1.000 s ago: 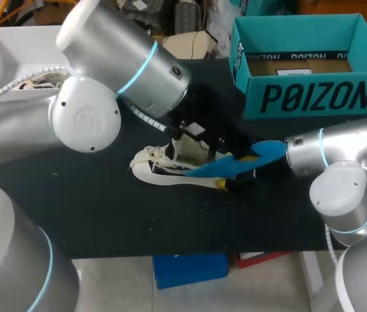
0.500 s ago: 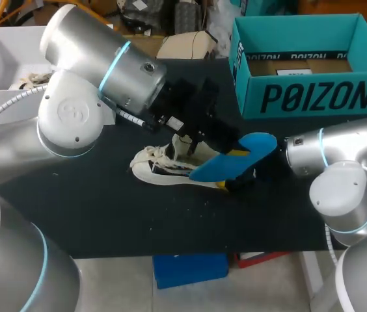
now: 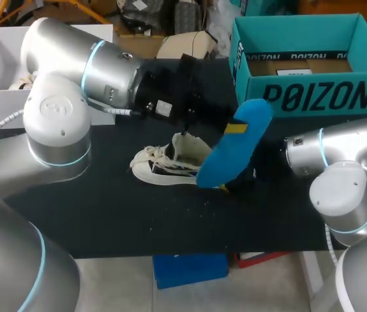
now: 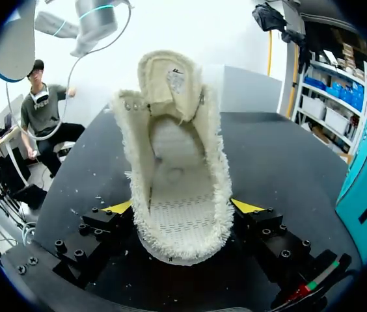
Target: Take the shoe out of the shoebox, open the shoe tongue, remove and reinsert the insole, then place the shoe into the shoebox
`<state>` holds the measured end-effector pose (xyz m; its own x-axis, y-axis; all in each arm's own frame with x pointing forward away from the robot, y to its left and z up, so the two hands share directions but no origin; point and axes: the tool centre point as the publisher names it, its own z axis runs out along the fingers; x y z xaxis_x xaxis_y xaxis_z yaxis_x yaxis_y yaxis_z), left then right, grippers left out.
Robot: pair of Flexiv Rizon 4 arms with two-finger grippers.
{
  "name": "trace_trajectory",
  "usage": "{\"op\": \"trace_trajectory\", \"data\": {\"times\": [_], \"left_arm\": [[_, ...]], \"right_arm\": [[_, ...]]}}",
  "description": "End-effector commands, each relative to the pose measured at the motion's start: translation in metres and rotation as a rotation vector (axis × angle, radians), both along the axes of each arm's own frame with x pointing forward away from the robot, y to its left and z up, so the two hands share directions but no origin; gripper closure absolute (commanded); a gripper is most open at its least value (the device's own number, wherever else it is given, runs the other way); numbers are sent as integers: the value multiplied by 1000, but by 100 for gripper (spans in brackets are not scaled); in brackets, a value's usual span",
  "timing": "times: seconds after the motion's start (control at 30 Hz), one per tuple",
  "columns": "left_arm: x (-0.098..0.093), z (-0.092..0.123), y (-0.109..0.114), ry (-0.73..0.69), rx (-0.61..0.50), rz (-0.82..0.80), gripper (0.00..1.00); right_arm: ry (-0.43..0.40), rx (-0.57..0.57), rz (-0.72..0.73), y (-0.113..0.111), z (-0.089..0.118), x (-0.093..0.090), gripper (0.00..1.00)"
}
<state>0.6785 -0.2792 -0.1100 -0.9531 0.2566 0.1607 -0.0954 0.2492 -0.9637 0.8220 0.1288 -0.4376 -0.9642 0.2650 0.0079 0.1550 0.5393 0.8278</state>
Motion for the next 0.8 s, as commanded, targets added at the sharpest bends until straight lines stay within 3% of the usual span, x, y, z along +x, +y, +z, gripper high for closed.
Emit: {"op": "trace_trajectory", "data": {"times": [0.03,0.5,0.8], "left_arm": [[-8,13,19,146,-130,103,100],[-12,90,25,311,-328,128,100],[-24,124,30,315,-347,124,100]], "right_arm": [[1,-3,-3,2,-3,1,100],[1,-3,-3,2,-3,1,100],[1,-3,-3,2,-3,1,100]]}}
